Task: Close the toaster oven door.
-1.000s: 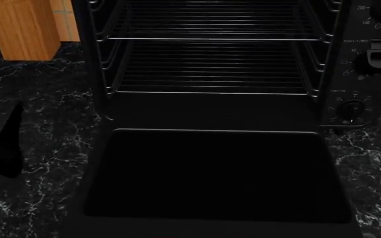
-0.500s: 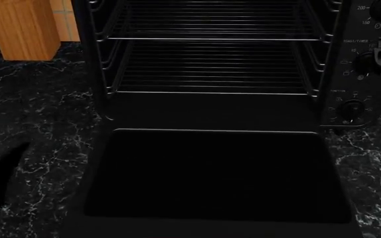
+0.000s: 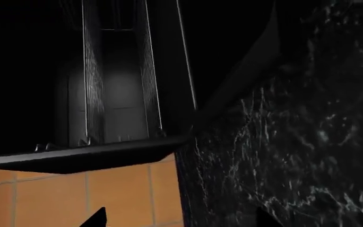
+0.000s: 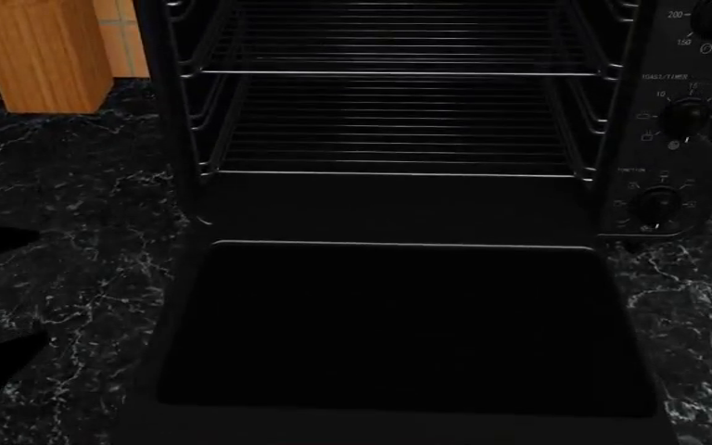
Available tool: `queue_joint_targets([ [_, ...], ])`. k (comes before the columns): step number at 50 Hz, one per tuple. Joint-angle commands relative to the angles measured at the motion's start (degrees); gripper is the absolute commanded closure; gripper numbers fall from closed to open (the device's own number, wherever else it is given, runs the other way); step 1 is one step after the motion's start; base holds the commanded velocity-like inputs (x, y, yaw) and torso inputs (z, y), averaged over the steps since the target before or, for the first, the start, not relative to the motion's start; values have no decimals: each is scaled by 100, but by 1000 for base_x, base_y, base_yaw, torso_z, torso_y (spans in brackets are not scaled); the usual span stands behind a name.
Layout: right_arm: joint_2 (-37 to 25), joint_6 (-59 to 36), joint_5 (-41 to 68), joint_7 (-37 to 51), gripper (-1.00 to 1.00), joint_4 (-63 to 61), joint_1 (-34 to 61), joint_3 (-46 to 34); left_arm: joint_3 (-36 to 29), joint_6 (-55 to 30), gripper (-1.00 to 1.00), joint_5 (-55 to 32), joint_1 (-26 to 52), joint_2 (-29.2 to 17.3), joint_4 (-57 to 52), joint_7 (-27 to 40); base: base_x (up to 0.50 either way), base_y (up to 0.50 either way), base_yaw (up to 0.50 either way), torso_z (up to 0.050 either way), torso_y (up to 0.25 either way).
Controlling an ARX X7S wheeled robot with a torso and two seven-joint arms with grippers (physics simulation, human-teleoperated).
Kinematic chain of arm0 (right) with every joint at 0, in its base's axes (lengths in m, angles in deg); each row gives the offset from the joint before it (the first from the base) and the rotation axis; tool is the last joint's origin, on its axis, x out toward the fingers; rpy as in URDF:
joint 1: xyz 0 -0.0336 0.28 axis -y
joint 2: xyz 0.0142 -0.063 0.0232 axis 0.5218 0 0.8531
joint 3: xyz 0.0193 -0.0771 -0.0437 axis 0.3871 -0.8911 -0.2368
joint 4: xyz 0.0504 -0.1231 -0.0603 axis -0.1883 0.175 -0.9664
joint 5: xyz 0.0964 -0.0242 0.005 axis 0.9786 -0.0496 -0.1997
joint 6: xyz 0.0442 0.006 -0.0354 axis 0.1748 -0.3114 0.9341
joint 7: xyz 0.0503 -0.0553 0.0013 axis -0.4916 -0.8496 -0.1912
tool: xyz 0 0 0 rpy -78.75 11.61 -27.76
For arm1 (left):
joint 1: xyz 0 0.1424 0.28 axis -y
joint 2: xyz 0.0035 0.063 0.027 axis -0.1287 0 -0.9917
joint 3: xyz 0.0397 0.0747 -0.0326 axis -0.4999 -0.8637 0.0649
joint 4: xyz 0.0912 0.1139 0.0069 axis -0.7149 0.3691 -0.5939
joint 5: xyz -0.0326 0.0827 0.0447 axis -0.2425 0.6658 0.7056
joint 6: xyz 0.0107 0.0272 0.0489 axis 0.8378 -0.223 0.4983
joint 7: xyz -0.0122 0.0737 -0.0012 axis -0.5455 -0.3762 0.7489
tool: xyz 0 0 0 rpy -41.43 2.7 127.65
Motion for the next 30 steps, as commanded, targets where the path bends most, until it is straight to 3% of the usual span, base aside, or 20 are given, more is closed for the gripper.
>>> queue_joint_targets([
  [1, -106, 11, 297, 167, -100, -25, -86, 198, -310, 240, -100, 480, 427, 237, 351, -182, 0, 0, 0, 0, 0],
  [30, -406, 215, 930, 621, -100, 8, -383, 520, -940, 826, -100, 903, 1099, 942, 1481, -277, 0, 0, 0, 0, 0],
])
